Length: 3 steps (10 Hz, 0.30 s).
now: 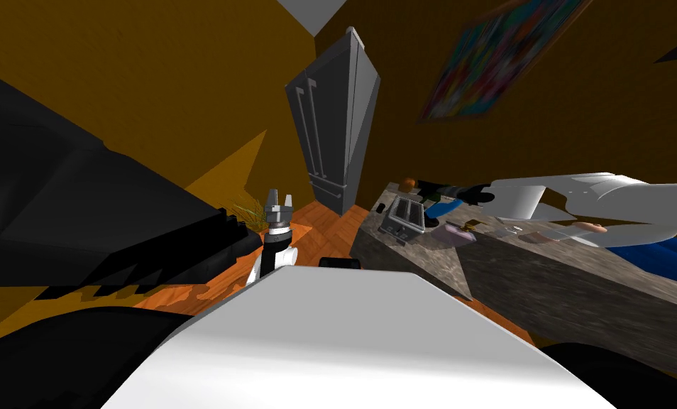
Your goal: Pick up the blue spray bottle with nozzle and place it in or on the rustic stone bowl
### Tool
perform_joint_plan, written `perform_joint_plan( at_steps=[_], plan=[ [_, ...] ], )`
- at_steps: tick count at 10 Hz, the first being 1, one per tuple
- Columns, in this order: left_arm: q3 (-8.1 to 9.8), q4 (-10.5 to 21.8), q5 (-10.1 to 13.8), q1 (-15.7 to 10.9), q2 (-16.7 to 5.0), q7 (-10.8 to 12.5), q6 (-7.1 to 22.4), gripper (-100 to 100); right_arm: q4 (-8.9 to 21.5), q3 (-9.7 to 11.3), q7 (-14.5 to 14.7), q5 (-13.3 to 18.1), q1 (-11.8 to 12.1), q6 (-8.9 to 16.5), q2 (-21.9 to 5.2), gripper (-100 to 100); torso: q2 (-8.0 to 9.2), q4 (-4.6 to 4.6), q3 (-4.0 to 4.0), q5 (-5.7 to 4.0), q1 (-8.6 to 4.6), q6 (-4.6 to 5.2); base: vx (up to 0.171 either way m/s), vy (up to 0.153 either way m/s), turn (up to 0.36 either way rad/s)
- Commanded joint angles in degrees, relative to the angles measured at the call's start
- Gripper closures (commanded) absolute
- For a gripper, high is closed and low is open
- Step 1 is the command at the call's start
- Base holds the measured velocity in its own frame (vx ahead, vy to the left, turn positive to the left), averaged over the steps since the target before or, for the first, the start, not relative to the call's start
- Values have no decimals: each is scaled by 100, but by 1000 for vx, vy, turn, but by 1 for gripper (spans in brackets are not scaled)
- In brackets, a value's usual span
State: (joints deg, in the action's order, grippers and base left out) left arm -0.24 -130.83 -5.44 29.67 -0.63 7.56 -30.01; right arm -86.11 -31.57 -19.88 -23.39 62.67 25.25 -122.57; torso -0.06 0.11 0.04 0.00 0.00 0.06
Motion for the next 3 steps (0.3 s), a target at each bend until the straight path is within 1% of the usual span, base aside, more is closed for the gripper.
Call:
perform_joint_plan(
  at_steps=[1, 3],
  plan=[
    [0, 0, 0, 0, 0, 0, 0, 0, 0, 0, 0, 0, 0, 0, 0, 0, 0, 0, 0, 0, 0, 0, 0, 0, 0],
    [0, 0, 0, 0, 0, 0, 0, 0, 0, 0, 0, 0, 0, 0, 0, 0, 0, 0, 0, 0, 0, 0, 0, 0, 0]
  ],
)
